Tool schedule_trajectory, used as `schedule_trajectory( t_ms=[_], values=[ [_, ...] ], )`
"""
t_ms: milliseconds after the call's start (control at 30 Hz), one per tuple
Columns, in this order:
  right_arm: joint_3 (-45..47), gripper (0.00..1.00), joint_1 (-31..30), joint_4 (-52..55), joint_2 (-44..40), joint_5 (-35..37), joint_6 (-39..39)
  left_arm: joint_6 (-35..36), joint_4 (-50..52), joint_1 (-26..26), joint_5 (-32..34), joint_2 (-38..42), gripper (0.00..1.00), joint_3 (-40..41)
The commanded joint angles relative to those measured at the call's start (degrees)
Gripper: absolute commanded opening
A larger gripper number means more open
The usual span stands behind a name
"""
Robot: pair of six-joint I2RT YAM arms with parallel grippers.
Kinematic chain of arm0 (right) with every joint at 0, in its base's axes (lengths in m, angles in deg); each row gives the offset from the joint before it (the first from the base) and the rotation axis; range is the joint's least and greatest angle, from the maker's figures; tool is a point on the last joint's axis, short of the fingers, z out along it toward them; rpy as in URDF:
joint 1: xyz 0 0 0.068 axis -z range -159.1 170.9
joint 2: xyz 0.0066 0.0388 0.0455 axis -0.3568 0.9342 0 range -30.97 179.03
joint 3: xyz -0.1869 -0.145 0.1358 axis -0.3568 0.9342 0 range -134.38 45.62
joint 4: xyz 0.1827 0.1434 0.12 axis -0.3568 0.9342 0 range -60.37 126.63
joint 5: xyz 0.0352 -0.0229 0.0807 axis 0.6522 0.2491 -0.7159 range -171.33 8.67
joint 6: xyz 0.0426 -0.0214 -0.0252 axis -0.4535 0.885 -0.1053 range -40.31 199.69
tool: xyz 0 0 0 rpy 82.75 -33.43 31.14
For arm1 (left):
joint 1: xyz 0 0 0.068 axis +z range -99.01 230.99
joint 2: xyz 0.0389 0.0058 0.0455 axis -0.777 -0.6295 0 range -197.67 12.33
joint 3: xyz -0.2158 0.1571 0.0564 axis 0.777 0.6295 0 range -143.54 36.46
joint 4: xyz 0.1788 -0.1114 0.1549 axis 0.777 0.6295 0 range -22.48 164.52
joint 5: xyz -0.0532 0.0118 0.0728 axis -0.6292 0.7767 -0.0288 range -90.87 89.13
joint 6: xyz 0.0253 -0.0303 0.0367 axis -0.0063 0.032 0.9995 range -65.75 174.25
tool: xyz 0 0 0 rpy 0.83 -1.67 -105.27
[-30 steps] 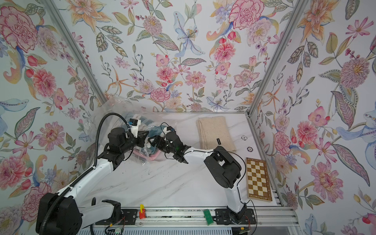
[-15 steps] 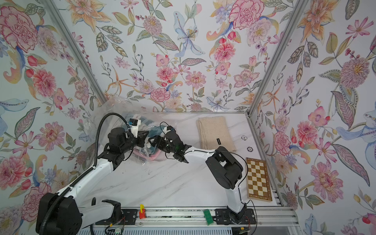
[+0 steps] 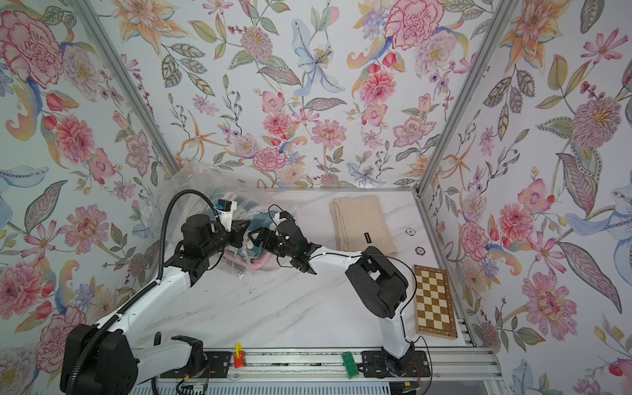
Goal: Take the blanket out of the vacuum bag
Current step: Take out the blanket from the vacuum bag.
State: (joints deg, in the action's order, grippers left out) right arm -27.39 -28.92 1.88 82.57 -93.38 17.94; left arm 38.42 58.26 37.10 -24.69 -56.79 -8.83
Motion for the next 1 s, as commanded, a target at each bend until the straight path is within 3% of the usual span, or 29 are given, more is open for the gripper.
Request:
schedule_trajectory(
  t_ms=[0, 967],
  values=[
    [-1.80, 0.88, -0.23, -1.74, 2.17, -0.60, -0.77, 0.19, -1.16, 0.27, -1.15, -0.31, 0.00, -1.90],
    [-2.60, 0.89, 1.19, -1.19, 5.61, -2.32, -0.53, 0.37, -0.94, 0.28, -1.41, -0.90, 0.00, -2.16]
  ],
)
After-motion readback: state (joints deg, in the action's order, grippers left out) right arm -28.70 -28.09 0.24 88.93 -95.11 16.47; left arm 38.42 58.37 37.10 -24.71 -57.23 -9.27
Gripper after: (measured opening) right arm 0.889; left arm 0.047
